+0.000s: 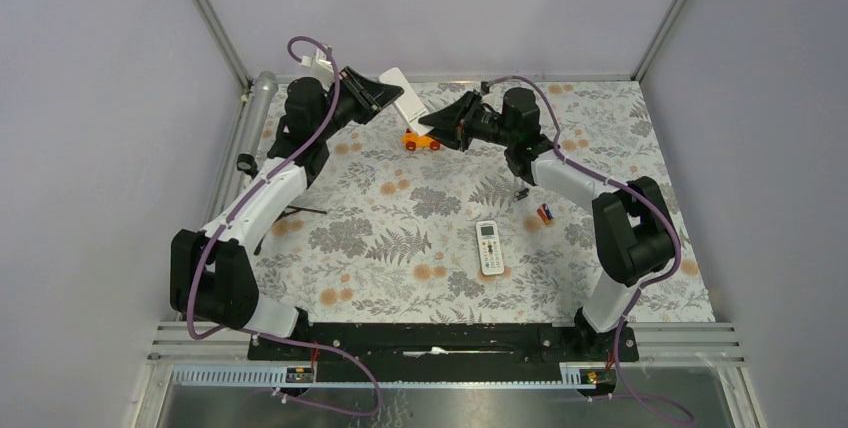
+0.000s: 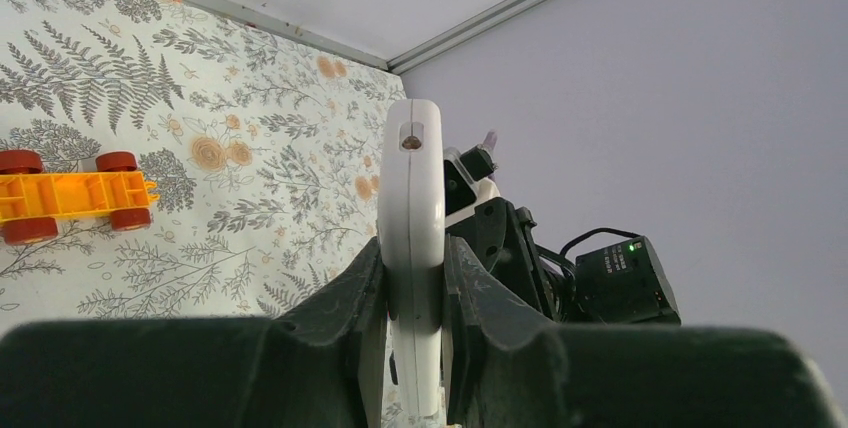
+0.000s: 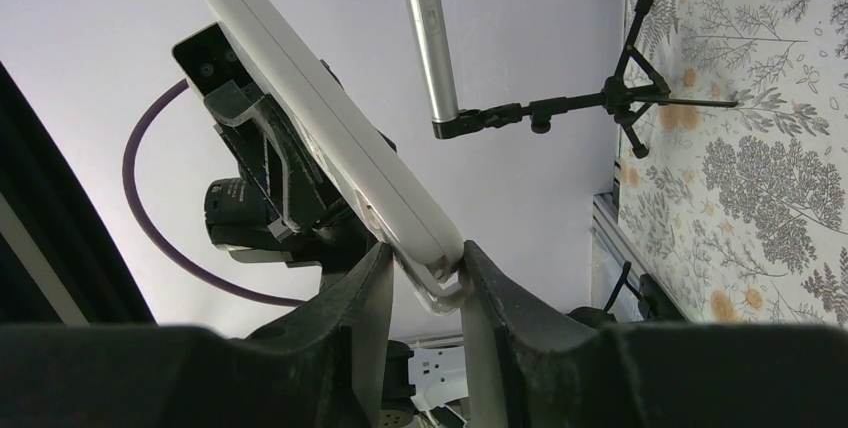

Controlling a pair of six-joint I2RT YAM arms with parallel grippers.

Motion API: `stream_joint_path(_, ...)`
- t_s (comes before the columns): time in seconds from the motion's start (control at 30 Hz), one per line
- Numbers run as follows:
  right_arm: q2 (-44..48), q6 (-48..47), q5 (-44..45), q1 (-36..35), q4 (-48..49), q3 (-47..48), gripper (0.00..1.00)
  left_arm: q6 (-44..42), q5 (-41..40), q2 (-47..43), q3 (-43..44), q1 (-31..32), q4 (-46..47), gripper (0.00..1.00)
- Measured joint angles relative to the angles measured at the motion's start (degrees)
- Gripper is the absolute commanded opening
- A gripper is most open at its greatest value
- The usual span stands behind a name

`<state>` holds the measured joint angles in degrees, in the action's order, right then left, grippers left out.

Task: Load the batteries into the remote control
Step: Remove the battery cover from the remote control.

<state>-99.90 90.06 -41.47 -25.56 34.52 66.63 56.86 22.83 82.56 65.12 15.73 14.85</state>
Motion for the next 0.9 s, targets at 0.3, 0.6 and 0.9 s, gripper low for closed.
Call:
stream_joint_path(0.3,-0.46,2.84,-0.04,-0.04,2.21,-1.07,0.46,-2.62,-0.39,0.0,0.0,0.07,-0.42,0.0)
stream_joint_path(0.6,-0.7,4.98,-0.63,-0.04,4.46,-1.88,0.21,-5.55,-1.64,0.02,0.22,-0.24,-1.53,0.0)
stream_joint_path(0.9,-0.7,4.72,-1.62,-0.04,6.21,-1.88,0.0,-10.27,-3.48,0.02,0.31,-0.42,-4.83,0.0)
